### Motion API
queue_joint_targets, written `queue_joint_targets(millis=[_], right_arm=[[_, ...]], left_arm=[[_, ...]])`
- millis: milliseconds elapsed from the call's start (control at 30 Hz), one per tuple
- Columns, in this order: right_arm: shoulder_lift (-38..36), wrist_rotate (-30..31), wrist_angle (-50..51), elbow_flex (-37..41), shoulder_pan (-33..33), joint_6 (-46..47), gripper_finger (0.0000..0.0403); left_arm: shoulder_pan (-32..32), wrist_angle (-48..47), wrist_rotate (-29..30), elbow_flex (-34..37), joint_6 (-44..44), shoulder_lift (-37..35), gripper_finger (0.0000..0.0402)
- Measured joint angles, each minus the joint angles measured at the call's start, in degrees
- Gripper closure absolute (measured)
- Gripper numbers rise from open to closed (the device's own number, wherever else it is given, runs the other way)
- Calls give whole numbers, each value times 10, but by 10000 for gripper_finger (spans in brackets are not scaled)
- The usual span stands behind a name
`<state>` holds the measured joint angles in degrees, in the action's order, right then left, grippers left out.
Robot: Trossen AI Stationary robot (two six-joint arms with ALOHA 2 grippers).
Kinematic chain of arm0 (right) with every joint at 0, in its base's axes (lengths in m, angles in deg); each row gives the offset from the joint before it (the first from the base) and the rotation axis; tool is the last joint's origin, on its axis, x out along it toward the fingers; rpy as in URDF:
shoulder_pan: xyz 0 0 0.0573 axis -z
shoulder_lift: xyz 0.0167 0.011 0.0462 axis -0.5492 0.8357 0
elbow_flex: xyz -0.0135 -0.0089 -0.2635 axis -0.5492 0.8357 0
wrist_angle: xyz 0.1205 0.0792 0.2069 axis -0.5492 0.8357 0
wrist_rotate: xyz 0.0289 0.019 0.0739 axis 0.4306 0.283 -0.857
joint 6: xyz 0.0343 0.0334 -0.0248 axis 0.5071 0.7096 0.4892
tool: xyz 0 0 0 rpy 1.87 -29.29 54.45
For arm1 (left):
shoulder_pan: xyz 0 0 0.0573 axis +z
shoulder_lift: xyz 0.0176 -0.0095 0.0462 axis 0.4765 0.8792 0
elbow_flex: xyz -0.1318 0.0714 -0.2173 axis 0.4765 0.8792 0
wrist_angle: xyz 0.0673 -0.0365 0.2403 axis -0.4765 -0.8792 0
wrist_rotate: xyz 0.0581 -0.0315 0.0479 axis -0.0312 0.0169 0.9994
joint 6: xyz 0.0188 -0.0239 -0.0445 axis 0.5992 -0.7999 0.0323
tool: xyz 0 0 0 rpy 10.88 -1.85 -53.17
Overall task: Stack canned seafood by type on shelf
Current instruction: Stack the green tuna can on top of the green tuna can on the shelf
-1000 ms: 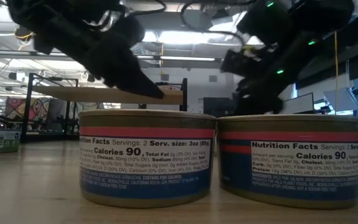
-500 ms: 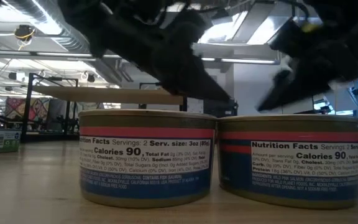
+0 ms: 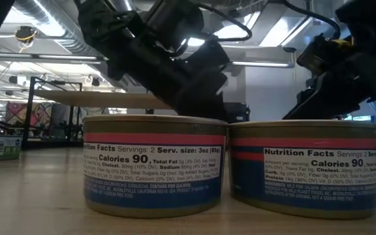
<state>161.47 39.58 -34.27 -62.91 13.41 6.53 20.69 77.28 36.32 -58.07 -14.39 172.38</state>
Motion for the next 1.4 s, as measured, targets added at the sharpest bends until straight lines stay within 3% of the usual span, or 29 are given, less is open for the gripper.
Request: queue_joint_targets(millis=[133, 600, 833, 1133, 1400], right_arm=[[0, -6, -1, 0, 0, -8, 130], [0, -27, -36, 0, 0, -80, 130], [20, -59, -69, -4, 0, -196, 130], [96, -47, -12, -68, 0, -446, 130], [108, -5, 93, -108, 0, -480, 130]], left_arm=[[-1, -17, 1, 1, 11, -1, 400], [1, 140, -11, 102, 14, -3, 400], [3, 166, -12, 120, 11, -3, 400], [14, 167, -30, 120, 8, -2, 400], [21, 175, -49, 121, -8, -1, 400]])
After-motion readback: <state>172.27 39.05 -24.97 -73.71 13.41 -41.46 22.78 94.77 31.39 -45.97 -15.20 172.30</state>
